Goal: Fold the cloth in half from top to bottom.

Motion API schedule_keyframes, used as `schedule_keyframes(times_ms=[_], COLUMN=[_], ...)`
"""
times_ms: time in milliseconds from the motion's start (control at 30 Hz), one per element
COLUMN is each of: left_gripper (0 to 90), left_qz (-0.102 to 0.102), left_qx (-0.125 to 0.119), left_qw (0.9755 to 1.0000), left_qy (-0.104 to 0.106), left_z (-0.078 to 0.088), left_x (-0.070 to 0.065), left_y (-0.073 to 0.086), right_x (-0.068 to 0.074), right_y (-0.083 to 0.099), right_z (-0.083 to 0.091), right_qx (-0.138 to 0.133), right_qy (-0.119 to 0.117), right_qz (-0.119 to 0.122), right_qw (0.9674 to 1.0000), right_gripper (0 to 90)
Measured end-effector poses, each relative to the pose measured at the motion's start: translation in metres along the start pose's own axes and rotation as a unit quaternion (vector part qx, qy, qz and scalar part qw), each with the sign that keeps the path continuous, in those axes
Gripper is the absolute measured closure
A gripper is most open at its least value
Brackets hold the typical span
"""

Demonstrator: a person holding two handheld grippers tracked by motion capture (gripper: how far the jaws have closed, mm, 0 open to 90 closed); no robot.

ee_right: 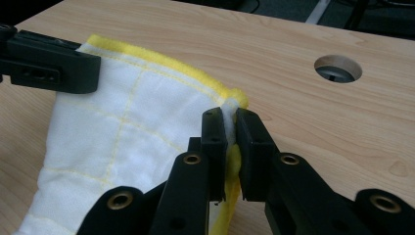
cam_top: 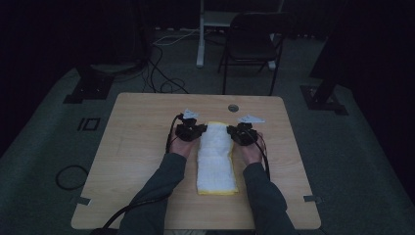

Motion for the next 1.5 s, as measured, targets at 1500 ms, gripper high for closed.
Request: schedule_keyframes(times_ms=[1500], left_gripper=[86.9], left_qz=[-0.018], left_qx=[-0.025], left_qw=[0.9993], left_qy=[0.020], left_z=[0.026], left_x=[-0.028], left_y=[0.018], right_x=[0.013], right_y=[0.011], right_z=[0.045], right_qx=[-0.045], right_qy=[-0.019], right_qz=[0.017], right_qw=[0.9987], right_gripper=[83.8])
Point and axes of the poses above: each handheld gripper's, and its own axes: z roughly backward along the jaws, y roughly out of its underside, x roughly to its left, the point moved 7 cm from there along -z, roughly forward along the jaws, and after that the axes turned 15 degrees about y, right-handed, at the moved point
